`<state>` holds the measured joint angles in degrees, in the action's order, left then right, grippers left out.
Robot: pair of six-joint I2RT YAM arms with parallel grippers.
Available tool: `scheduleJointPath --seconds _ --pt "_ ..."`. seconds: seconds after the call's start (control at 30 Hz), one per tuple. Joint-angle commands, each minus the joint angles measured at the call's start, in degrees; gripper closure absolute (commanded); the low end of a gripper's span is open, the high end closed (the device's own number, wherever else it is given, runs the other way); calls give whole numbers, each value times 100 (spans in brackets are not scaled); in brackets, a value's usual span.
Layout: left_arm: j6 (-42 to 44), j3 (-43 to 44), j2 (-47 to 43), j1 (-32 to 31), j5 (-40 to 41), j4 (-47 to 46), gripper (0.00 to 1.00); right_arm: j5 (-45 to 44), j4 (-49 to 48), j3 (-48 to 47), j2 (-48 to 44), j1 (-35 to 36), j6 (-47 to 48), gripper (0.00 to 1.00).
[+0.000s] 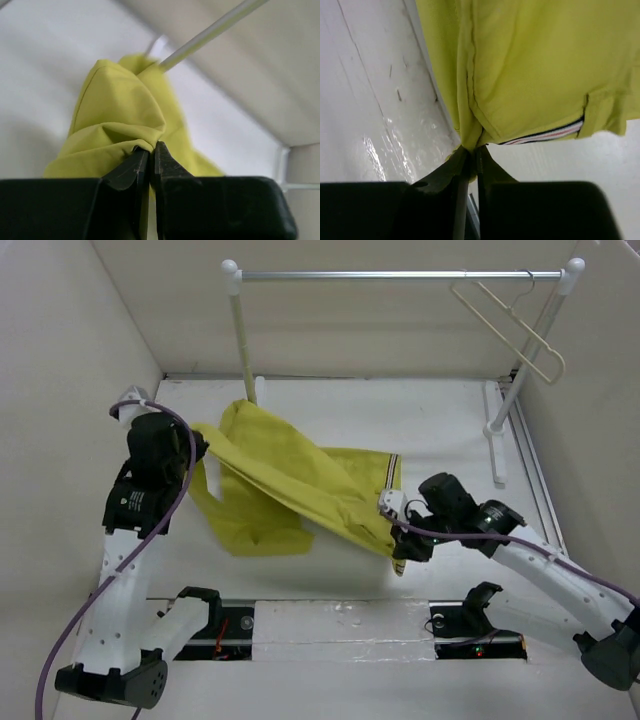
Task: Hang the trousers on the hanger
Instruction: Flatten out the trousers at the center of the board.
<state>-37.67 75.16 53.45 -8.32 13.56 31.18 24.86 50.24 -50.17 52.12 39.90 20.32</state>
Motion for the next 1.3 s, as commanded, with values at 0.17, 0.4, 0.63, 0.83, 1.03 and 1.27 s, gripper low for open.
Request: scheduleJointPath --seconds 0.17,0.4,0.63,0.83,1.03,1.27 --pt "-39 -590 -309 190 1755 442 100 -383 584 97 167 0 -72 21" --pt "-65 -633 -309 190 1834 468 100 -983 -1447 -608 1789 -1123 -352 21" --pt "-47 -1283 -511 190 1729 477 100 -1167 -3370 -1011 3926 -1819 -756 11" --pt "-100 -1652 -616 85 1334 336 100 -1344 -4153 -925 4473 -2258 -1467 8" --pt "-127 -1969 -660 32 886 126 100 -1063 -5171 -310 4799 -2154 -2408 16" --pt "137 -2216 -678 -21 543 -138 100 -1088 -6212 587 4221 -2135 -2876 99"
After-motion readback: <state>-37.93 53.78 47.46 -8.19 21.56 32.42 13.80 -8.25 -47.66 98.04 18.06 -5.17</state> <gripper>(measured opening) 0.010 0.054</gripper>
